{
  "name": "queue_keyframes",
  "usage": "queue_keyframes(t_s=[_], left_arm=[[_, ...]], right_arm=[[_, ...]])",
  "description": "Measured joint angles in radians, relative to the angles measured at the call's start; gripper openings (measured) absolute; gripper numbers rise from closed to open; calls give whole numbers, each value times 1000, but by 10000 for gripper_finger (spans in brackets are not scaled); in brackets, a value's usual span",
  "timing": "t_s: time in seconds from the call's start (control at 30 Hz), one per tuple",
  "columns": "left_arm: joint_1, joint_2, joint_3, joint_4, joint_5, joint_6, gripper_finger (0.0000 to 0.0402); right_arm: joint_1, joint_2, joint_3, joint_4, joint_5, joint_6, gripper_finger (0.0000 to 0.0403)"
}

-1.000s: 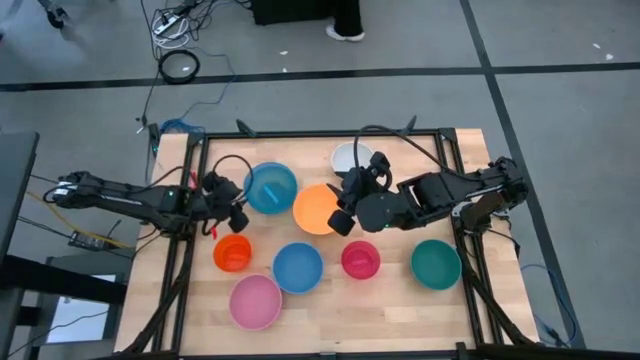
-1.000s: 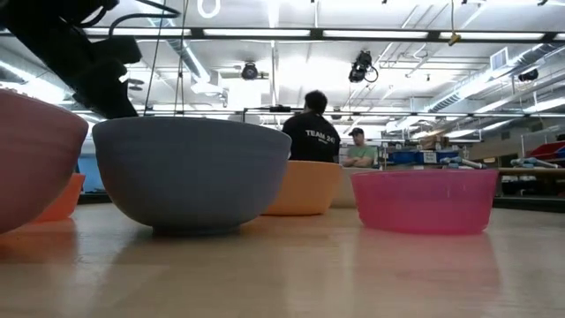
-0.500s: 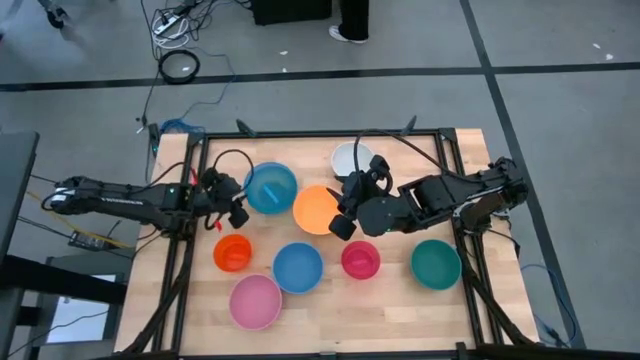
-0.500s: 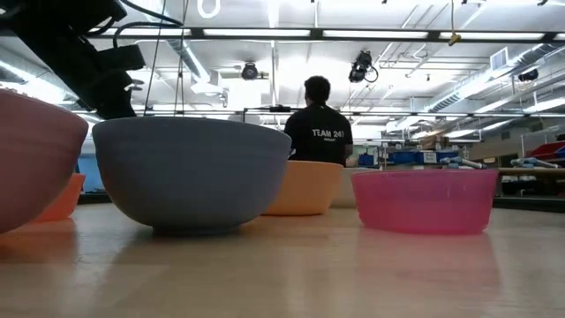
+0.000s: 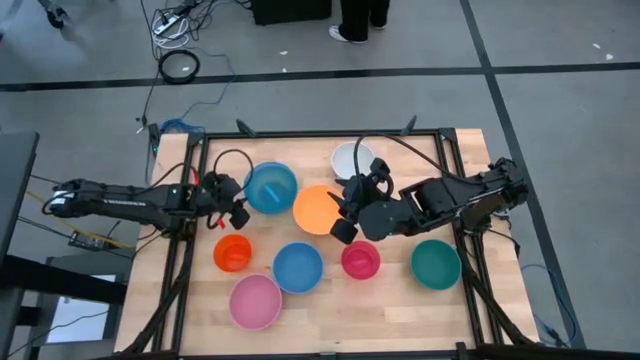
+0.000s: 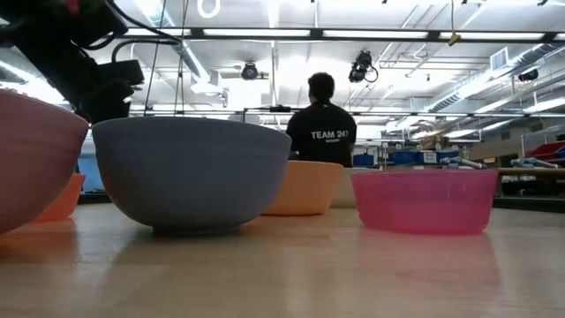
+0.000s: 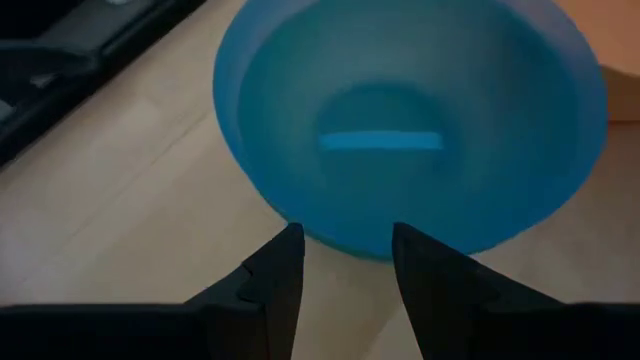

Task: Nest bowls inside each other
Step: Stack the light blue bowl on top of the light green bowl, then stack the yellow bowl on top of the light blue bowl

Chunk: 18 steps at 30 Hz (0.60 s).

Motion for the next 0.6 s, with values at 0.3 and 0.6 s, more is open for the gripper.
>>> queue_keyframes(t_s=[0.3, 0.6], left_arm=[[0, 2, 6, 85, 0, 2, 162], [-9, -2, 222, 98, 80, 63, 162]], right_arm=[[4, 0, 0, -1, 1, 7, 132], [-43, 1, -29, -220, 59, 220, 130]])
